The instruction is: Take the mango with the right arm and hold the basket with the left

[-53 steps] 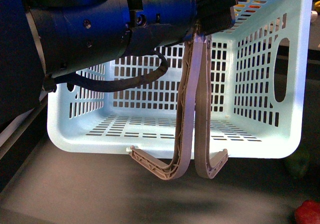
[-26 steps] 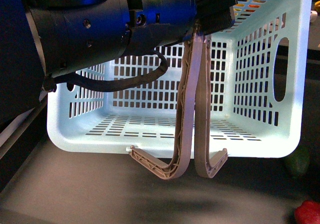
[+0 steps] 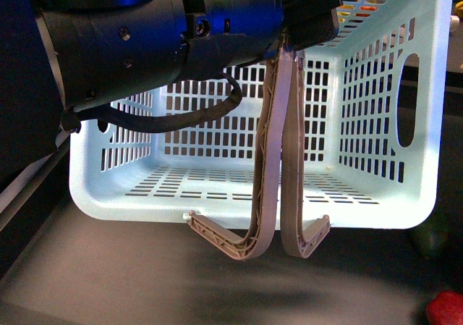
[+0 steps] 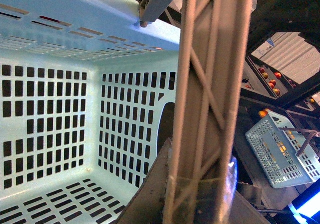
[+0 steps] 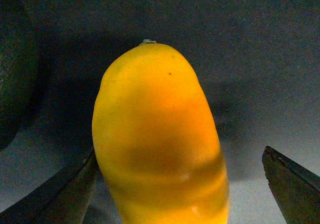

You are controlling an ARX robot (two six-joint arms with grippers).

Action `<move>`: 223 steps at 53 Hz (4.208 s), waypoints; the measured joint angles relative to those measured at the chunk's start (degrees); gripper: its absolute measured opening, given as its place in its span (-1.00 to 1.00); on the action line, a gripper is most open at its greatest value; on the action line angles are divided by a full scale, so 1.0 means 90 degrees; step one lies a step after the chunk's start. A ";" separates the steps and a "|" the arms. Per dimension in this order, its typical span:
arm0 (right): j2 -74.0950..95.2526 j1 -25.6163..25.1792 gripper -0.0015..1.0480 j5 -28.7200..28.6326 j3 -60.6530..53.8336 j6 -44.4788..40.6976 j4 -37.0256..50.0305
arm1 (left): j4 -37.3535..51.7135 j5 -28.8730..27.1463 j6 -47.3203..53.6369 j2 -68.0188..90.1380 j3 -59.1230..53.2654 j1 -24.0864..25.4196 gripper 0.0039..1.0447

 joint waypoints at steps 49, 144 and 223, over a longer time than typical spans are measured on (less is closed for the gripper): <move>-0.2710 0.0202 0.12 -0.1540 -0.1375 0.1015 -0.0415 | 0.0000 0.0002 0.0000 0.0000 0.0000 0.0000 -0.87; -0.7711 0.4155 0.85 -0.0869 -0.2147 0.3388 -0.1207 | -0.0036 -0.0005 0.0000 0.0046 0.0010 -0.0010 -0.87; -1.4892 0.3245 -0.87 0.0306 -0.5406 0.0991 -0.3296 | -0.0036 0.0002 0.0007 0.0046 0.0010 -0.0005 -0.87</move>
